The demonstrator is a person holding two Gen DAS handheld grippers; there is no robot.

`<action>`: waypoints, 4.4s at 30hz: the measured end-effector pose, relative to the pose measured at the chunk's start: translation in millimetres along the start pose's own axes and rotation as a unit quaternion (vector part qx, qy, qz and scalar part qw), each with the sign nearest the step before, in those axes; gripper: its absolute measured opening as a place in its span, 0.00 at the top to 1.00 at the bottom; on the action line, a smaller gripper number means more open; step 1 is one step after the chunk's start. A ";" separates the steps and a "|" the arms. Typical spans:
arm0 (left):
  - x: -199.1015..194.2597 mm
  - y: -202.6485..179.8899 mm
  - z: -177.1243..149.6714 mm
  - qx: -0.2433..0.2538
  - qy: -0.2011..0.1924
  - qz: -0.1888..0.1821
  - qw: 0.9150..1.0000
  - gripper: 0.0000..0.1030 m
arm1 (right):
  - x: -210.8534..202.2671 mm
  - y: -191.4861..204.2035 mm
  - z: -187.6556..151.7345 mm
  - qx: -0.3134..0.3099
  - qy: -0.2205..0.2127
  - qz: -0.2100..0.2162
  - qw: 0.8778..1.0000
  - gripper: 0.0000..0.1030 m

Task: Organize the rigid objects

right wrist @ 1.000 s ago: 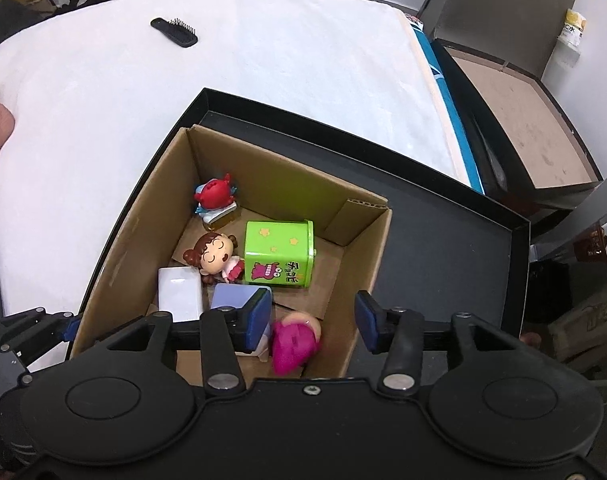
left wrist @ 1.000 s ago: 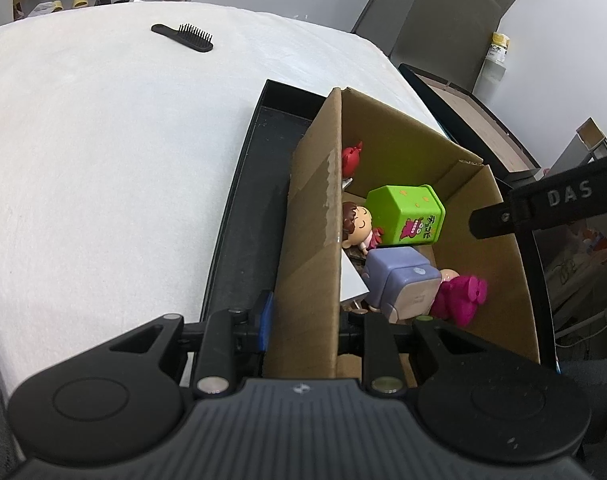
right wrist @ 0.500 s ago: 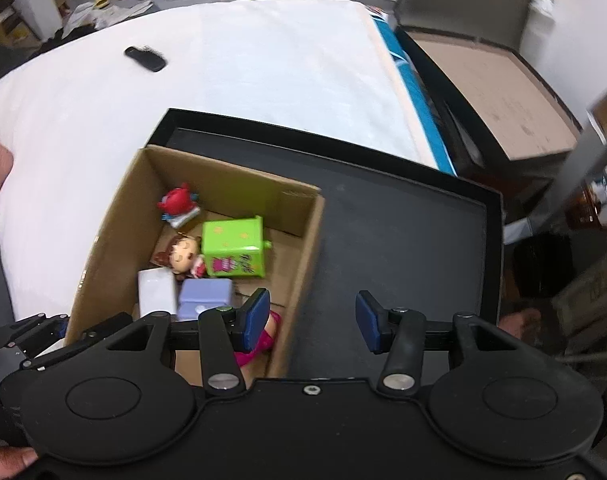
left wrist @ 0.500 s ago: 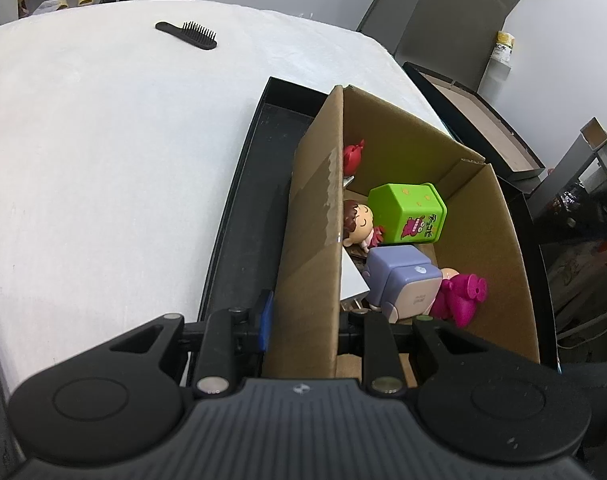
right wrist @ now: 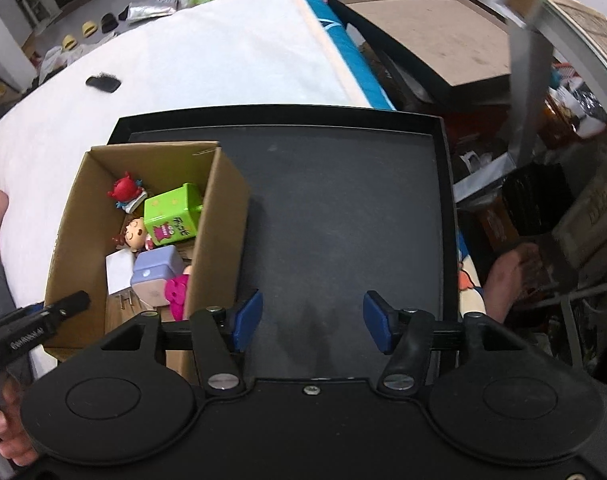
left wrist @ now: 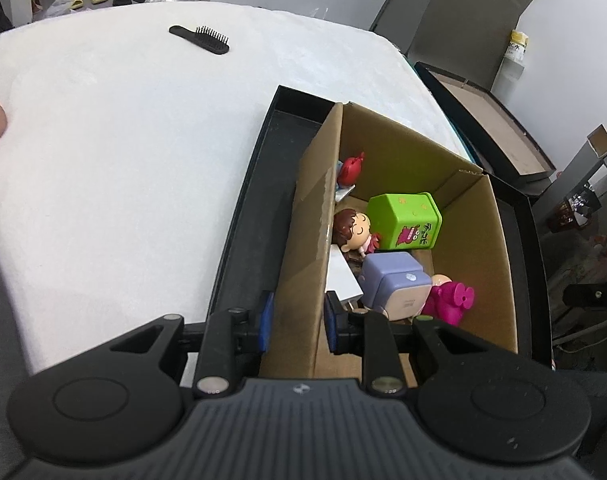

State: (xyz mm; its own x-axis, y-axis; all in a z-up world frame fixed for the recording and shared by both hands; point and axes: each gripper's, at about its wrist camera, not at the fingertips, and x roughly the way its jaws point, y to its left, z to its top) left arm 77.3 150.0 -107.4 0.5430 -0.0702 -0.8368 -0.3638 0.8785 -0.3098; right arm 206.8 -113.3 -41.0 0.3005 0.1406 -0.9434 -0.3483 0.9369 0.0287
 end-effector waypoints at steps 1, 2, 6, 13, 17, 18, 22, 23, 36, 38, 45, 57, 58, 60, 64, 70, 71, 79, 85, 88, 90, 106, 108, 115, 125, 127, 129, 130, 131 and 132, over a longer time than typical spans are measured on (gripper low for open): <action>-2.5 -1.8 0.3 0.003 0.004 0.003 1.000 0.77 | -2.0 -3.7 -1.9 0.005 -0.002 0.005 1.000 0.44; -4.4 -4.1 0.1 0.006 0.008 0.004 1.000 0.77 | -4.1 -7.4 -3.8 0.009 -0.004 0.011 1.000 0.44; -13.7 -15.2 0.2 0.020 0.018 0.014 1.000 0.71 | -10.0 -17.7 -10.4 0.019 -0.010 0.026 0.999 0.42; -35.6 -39.4 -5.3 0.049 0.021 0.023 0.998 0.52 | -20.8 -31.1 -23.0 0.029 -0.027 0.042 0.998 0.25; -46.3 -50.9 -10.9 0.062 0.023 0.029 0.997 0.48 | -26.1 -37.7 -32.4 0.036 -0.036 0.042 0.998 0.16; -48.5 -53.6 -12.5 0.065 0.024 0.028 0.997 0.48 | -28.1 -39.0 -34.8 0.037 -0.040 0.038 0.998 0.13; -61.4 -67.0 -20.2 0.079 0.025 0.028 0.996 0.42 | -32.8 -45.1 -43.9 0.044 -0.044 0.033 0.998 0.08; -65.1 -70.6 -22.4 0.083 0.023 0.029 0.996 0.40 | -34.1 -46.1 -46.4 0.045 -0.044 0.034 0.997 0.07; -102.9 -96.5 -42.3 0.114 0.003 0.026 0.993 0.18 | -72.1 -56.6 -84.6 0.055 -0.099 0.025 0.993 0.00; -107.9 -98.2 -45.8 0.117 0.001 0.023 0.993 0.16 | -78.2 -57.2 -90.1 0.058 -0.107 0.025 0.992 0.00; -127.2 -104.6 -58.8 0.139 -0.009 0.011 0.990 0.13 | -98.7 -56.4 -107.3 0.065 -0.130 0.037 0.989 0.00; -162.9 -101.6 -77.3 0.145 -0.033 -0.018 0.989 0.08 | -127.4 -42.8 -137.7 0.050 -0.154 0.023 0.987 0.00; -165.2 -101.7 -79.0 0.146 -0.037 -0.015 0.989 0.08 | -129.6 -41.7 -140.3 0.050 -0.157 0.022 0.986 0.00; -168.8 -100.6 -81.6 0.139 -0.041 -0.018 0.989 0.08 | -132.4 -40.2 -144.8 0.053 -0.157 0.020 0.986 0.00; -170.5 -99.1 -88.5 0.120 -0.035 -0.033 0.992 0.07 | -135.6 -37.7 -154.2 0.058 -0.156 0.020 0.986 0.00; -169.3 -103.3 -100.6 0.134 -0.033 -0.028 0.990 0.07 | -135.2 -32.3 -167.1 0.054 -0.156 0.005 0.986 0.00; -169.6 -104.3 -102.5 0.139 -0.035 -0.024 0.989 0.07 | -135.1 -32.1 -168.8 0.055 -0.155 0.005 0.986 0.00; -168.4 -101.7 -113.9 0.150 -0.025 -0.031 0.988 0.07 | -136.8 -37.3 -181.0 0.074 -0.157 0.015 0.985 0.00; -165.5 -100.7 -115.9 0.155 -0.025 -0.014 0.987 0.07 | -136.0 -35.8 -182.7 0.070 -0.157 0.013 0.985 0.00; -162.3 -98.6 -115.2 0.147 -0.020 -0.012 0.989 0.07 | -133.0 -35.3 -183.5 0.070 -0.153 0.011 0.986 0.00; -160.1 -99.3 -115.7 0.149 -0.018 -0.005 0.989 0.07 | -130.8 -35.7 -183.6 0.070 -0.150 0.011 0.986 0.00; -147.5 -104.8 -114.3 0.150 -0.005 -0.001 0.989 0.07 | -115.6 -37.7 -184.5 0.075 -0.122 0.024 0.989 0.00; -146.1 -105.8 -114.4 0.151 -0.003 -0.002 0.988 0.07 | -114.9 -36.8 -183.9 0.075 -0.121 0.023 0.990 0.00; -144.0 -108.3 -113.3 0.155 -0.004 0.002 0.988 0.07 | -114.5 -36.7 -183.1 0.074 -0.121 0.023 0.990 0.00; -144.2 -110.1 -113.7 0.156 -0.005 0.004 0.988 0.07 | -113.1 -38.1 -183.5 0.075 -0.119 0.024 0.990 0.00; -144.9 -110.2 -113.5 0.155 -0.006 0.005 0.988 0.07 | -113.1 -38.2 -183.3 0.076 -0.119 0.024 0.990 0.00; -145.3 -111.2 -113.6 0.155 -0.006 0.005 0.988 0.07 | -113.1 -37.9 -183.2 0.075 -0.119 0.023 0.990 0.00; -145.2 -110.6 -113.7 0.155 -0.006 0.005 0.988 0.07 | -113.1 -37.9 -183.3 0.075 -0.119 0.023 0.990 0.00; -145.3 -111.0 -113.6 0.156 -0.006 0.005 0.988 0.07 | -113.1 -37.9 -183.1 0.076 -0.118 0.023 0.990 0.00; -145.3 -111.2 -113.6 0.157 -0.006 0.005 0.988 0.07 | -113.3 -38.0 -183.1 0.076 -0.119 0.024 0.990 0.00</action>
State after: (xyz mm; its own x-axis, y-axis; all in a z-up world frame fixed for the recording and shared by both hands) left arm -47.1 8.8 -2.6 0.5506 -0.0574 -0.8328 -0.1177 0.9823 -0.1455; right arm 23.4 -223.5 4.3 0.4935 0.2394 -0.8361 -0.2341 0.9625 0.1374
